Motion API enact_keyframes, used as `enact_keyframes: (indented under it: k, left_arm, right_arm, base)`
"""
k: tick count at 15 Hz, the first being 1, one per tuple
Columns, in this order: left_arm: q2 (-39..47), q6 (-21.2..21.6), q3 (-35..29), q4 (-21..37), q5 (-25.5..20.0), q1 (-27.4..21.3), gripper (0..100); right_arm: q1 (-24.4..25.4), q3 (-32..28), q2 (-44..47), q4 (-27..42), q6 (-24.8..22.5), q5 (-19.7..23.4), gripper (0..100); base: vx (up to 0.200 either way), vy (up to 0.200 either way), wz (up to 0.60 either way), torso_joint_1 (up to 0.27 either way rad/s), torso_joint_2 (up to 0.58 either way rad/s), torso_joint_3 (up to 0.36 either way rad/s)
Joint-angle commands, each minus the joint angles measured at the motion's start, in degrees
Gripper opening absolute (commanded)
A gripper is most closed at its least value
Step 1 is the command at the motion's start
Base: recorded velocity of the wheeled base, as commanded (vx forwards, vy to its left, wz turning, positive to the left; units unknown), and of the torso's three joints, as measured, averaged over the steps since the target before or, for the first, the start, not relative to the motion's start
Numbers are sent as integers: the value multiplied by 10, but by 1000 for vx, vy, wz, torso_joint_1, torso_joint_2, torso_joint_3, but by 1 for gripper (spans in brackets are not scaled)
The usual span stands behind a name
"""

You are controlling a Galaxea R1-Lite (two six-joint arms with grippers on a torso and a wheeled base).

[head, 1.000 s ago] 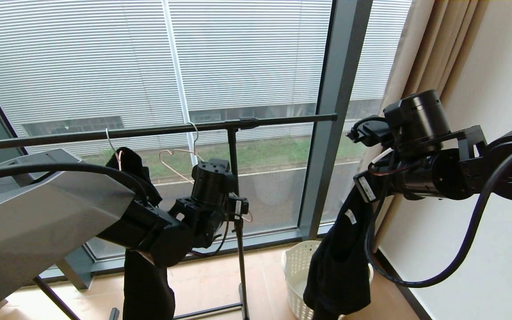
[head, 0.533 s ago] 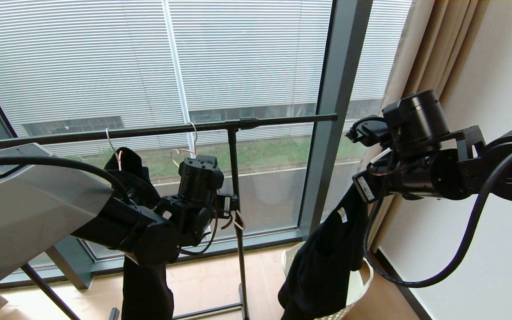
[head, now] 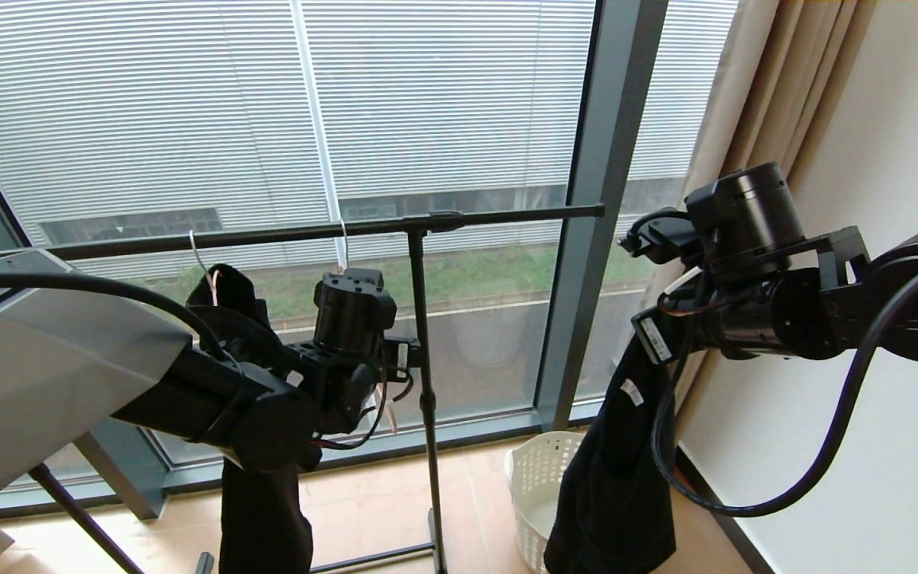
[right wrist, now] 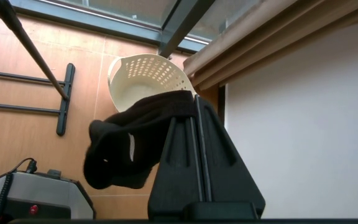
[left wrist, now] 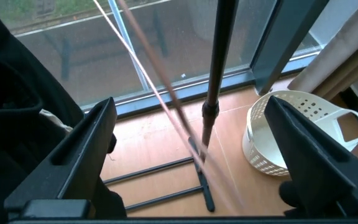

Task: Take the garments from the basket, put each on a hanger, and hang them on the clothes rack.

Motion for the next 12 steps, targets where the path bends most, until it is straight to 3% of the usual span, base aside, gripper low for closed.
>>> enact_keyframes:
  k: [1,10,11,12]
  left_arm:
    - [0,0,0,0,11,14,100]
    - [37,-12,0,-3,13,55,100]
    - [37,-12,-1,-4,13,56,0]
    - [37,-12,-1,-4,12,56,0]
  right_arm:
    - [0,0,1,-1,0,0,0]
    - [0,4,10,-8,0,0,0]
    - [0,5,11,-9,0,0,0]
    - [0,5,12,-8,0,0,0]
  base:
    - [0,0,0,0,0,0]
    - [0,0,0,0,0,0]
    - [0,0,0,0,0,0]
    - [0,0,0,0,0,0]
